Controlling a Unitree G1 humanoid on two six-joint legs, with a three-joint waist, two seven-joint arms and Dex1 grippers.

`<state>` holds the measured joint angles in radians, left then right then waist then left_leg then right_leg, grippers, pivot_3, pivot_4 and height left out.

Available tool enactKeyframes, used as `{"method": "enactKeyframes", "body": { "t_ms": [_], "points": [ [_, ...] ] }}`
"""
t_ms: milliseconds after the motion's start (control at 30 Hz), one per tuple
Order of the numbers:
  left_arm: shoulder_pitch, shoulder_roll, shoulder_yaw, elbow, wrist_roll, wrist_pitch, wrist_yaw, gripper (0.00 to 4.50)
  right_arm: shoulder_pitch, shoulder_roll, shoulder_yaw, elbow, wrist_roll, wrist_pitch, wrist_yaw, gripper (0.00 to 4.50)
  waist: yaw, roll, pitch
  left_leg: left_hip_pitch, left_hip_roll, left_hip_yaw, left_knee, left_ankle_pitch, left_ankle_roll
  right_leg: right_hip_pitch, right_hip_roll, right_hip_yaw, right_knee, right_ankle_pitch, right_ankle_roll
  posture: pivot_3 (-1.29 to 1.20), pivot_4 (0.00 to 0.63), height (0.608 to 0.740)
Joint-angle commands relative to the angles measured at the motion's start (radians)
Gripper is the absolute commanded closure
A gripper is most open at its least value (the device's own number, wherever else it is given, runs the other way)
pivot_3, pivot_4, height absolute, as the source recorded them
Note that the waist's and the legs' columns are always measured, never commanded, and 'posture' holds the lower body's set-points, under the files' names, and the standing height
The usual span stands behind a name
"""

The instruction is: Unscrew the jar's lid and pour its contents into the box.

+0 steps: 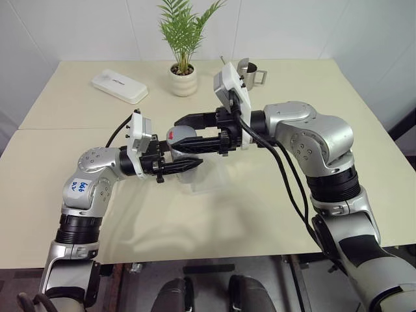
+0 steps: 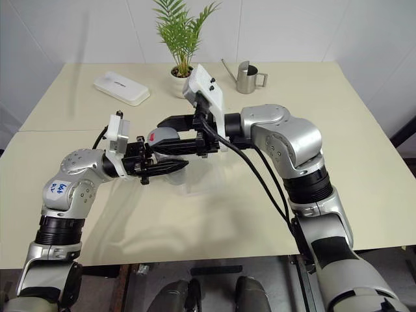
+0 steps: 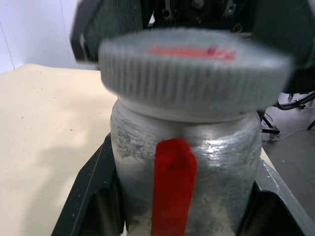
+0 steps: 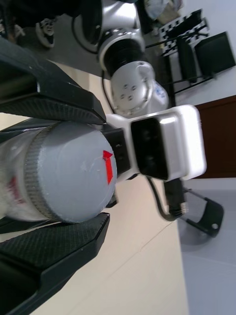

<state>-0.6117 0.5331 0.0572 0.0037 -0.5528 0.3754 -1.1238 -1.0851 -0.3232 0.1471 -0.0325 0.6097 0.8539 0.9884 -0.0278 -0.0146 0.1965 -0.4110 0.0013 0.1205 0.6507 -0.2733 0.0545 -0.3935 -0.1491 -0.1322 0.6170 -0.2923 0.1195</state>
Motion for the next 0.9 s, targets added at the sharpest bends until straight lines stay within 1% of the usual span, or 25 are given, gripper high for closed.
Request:
{"method": "enactKeyframes", "body": {
  "t_ms": [33,67,133,200,267,333,367,433,467,500,567,600,667,733,800,900],
  "points": [
    [0.015,0.013,0.016,-0.049,-0.015,-0.001,0.005,2.47,-0.013,0.022,-0.148,-0.034,0.133,0.019,-0.02,1.99,0.0,0.0,0.0,0.0,0.0,0.0,0.0,0.0,0.0,0.0,0.0,0.0,0.0,0.0,0.0,0.0,0.15,0.74],
    [0.018,0.013,0.017,-0.051,-0.015,0.0,0.006,2.47,-0.009,0.022,-0.173,-0.041,0.157,0.028,-0.027,1.99,0.0,0.0,0.0,0.0,0.0,0.0,0.0,0.0,0.0,0.0,0.0,0.0,0.0,0.0,0.0,0.0,0.15,0.74],
    [0.023,0.014,0.02,-0.055,-0.016,0.0,0.008,2.47,0.019,-0.008,-0.206,-0.058,0.155,0.028,-0.06,1.99,0.002,0.0,0.0,0.0,0.0,-0.001,-0.001,0.0,0.0,0.0,0.0,0.0,0.0,0.0,0.0,0.0,0.15,0.74],
    [0.033,0.017,0.028,-0.061,-0.022,0.002,0.012,2.47,0.078,-0.06,-0.228,-0.081,0.107,0.005,-0.109,1.99,0.004,0.0,0.0,0.0,-0.001,-0.001,-0.001,0.0,0.0,0.0,0.0,0.0,0.0,0.0,0.0,0.0,0.15,0.74],
    [0.04,0.019,0.04,-0.067,-0.03,0.005,0.017,2.47,0.154,-0.126,-0.226,-0.105,0.043,-0.051,-0.123,1.99,0.007,0.0,0.0,0.0,-0.001,-0.002,-0.001,0.0,0.0,0.001,-0.001,0.0,0.0,0.0,0.0,0.0,0.15,0.74],
    [0.045,0.023,0.056,-0.066,-0.04,0.006,0.018,2.47,0.272,-0.184,-0.271,-0.115,-0.006,-0.13,-0.146,1.99,0.01,0.0,0.0,0.0,-0.002,-0.002,-0.001,-0.001,0.001,0.001,-0.001,0.0,-0.002,0.0,0.0,0.0,0.15,0.74],
    [0.047,0.025,0.061,-0.066,-0.043,0.006,0.018,2.47,0.311,-0.197,-0.289,-0.116,-0.019,-0.161,-0.157,1.99,0.011,0.0,0.0,-0.001,-0.002,-0.001,-0.002,-0.001,0.001,0.001,-0.001,0.0,-0.003,0.0,0.0,0.0,0.15,0.74],
    [0.047,0.029,0.071,-0.057,-0.045,0.003,0.019,2.47,0.432,-0.213,-0.336,-0.111,-0.064,-0.297,-0.148,1.99,0.01,0.0,0.0,-0.001,-0.001,0.0,-0.002,-0.001,0.001,0.001,0.0,0.0,-0.005,0.0,0.0,0.0,0.15,0.74],
    [0.047,0.03,0.075,-0.054,-0.046,0.001,0.019,2.47,0.472,-0.217,-0.349,-0.107,-0.077,-0.337,-0.146,1.99,0.011,0.0,0.0,-0.001,-0.001,0.001,-0.003,0.0,0.001,0.0,0.0,0.0,-0.006,0.0,0.001,0.0,0.15,0.74],
    [0.047,0.029,0.083,-0.048,-0.049,0.002,0.026,2.47,0.548,-0.211,-0.384,-0.087,-0.1,-0.391,-0.17,1.99,0.01,0.0,0.0,0.0,0.0,0.001,-0.003,0.0,0.001,0.001,0.001,-0.001,-0.006,0.0,0.001,0.0,0.15,0.74],
    [0.047,0.028,0.092,-0.041,-0.053,0.002,0.034,2.47,0.637,-0.202,-0.419,-0.046,-0.133,-0.471,-0.202,1.99,0.012,0.0,0.0,0.0,-0.001,0.002,-0.003,0.0,0.001,0.001,0.001,0.0,-0.006,0.0,0.001,0.0,0.15,0.74],
    [0.046,0.027,0.096,-0.036,-0.057,0.004,0.037,2.47,0.704,-0.21,-0.408,0.015,-0.206,-0.556,-0.229,1.99,0.015,0.0,0.0,0.0,0.0,0.001,-0.003,0.0,0.001,0.002,0.001,0.0,-0.006,0.0,0.001,0.0,0.15,0.74],
    [0.043,0.025,0.097,-0.027,-0.058,0.004,0.037,2.47,0.777,-0.202,-0.405,0.116,-0.28,-0.682,-0.264,1.99,0.016,0.0,0.0,0.001,-0.001,0.002,-0.002,0.0,0.001,0.003,0.001,0.0,-0.006,0.0,0.001,0.0,0.15,0.74],
    [0.034,0.022,0.094,-0.015,-0.054,0.003,0.033,2.47,0.796,-0.182,-0.416,0.184,-0.295,-0.746,-0.291,1.99,0.014,0.0,0.0,0.001,-0.001,0.003,-0.002,0.0,0.002,0.003,0.0,0.002,-0.005,0.0,0.002,0.0,0.15,0.74],
    [0.021,0.018,0.087,-0.002,-0.05,0.002,0.03,2.47,0.796,-0.167,-0.42,0.223,-0.297,-0.769,-0.311,1.99,0.003,0.001,0.001,0.003,-0.001,0.004,-0.002,0.001,0.002,0.003,0.0,0.004,-0.004,0.0,0.002,0.0,0.15,0.74],
    [0.003,0.013,0.078,0.013,-0.047,0.002,0.025,2.47,0.797,-0.158,-0.409,0.259,-0.305,-0.788,-0.327,1.99,-0.001,0.001,0.001,0.004,0.0,0.003,-0.002,0.003,0.0,0.003,0.0,0.005,-0.002,0.002,0.0,0.0,0.15,0.74]
  ]
}}
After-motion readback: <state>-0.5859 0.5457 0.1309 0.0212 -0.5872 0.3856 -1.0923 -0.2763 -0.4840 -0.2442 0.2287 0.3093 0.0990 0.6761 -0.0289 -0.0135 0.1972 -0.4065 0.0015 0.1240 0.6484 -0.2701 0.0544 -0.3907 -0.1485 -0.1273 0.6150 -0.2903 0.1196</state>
